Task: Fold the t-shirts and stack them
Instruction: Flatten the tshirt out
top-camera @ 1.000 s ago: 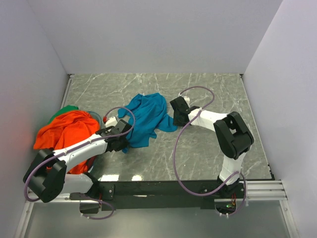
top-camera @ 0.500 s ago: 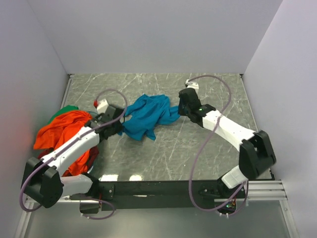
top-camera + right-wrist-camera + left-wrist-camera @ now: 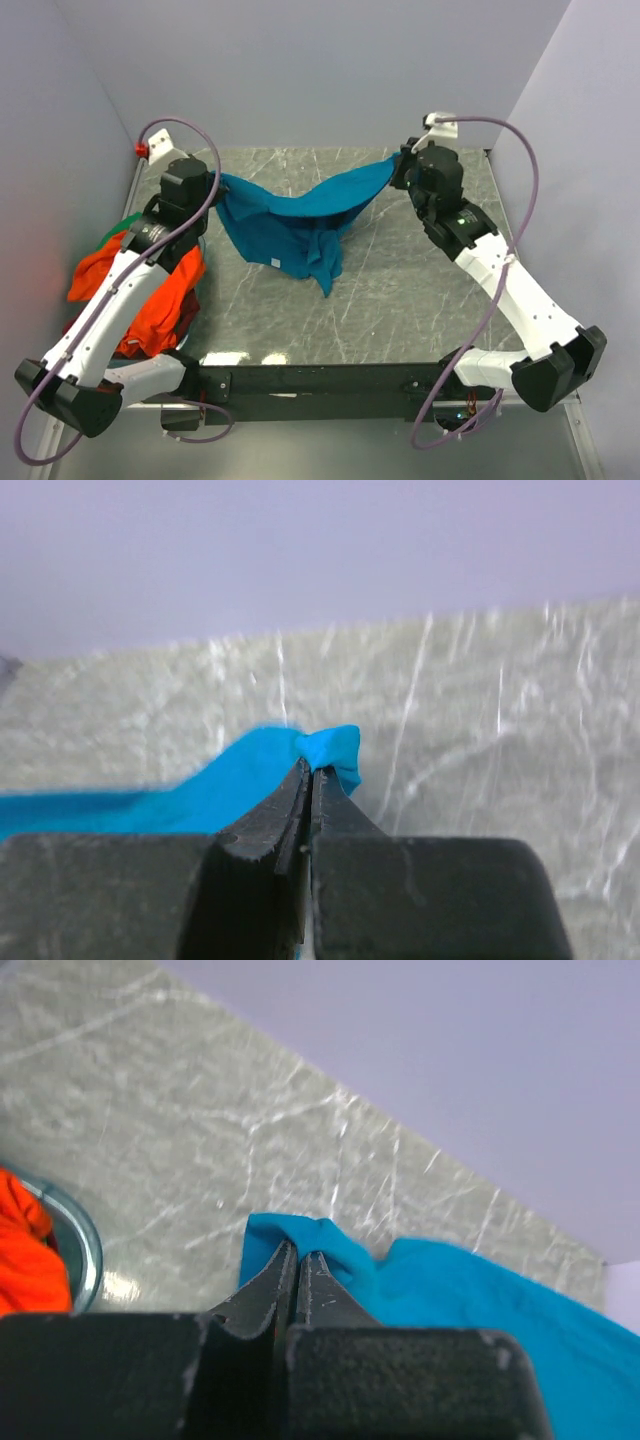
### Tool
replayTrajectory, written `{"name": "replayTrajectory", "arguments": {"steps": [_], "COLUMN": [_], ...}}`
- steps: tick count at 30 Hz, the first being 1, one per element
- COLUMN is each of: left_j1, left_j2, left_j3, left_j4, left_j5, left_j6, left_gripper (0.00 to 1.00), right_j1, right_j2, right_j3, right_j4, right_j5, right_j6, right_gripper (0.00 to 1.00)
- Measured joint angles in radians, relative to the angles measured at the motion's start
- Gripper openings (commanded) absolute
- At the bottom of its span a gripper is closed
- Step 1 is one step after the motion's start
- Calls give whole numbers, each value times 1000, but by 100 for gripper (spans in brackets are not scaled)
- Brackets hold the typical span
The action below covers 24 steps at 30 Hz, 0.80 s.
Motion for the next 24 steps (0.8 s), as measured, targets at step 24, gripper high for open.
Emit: {"name": "replayTrajectory", "arguments": {"steps": [24], "left_j1": [0], "left_j2": [-233], "left_j3": [312], "left_j4": [-26], "left_j5": [250], "left_j6": [43], "left_gripper": [1], "right_j1": [-2], "right_j2": [-415], "right_j3": [309], "right_j4": [-192], "right_j5": [-101], "right_j6": [-42], "right_gripper": [0]}}
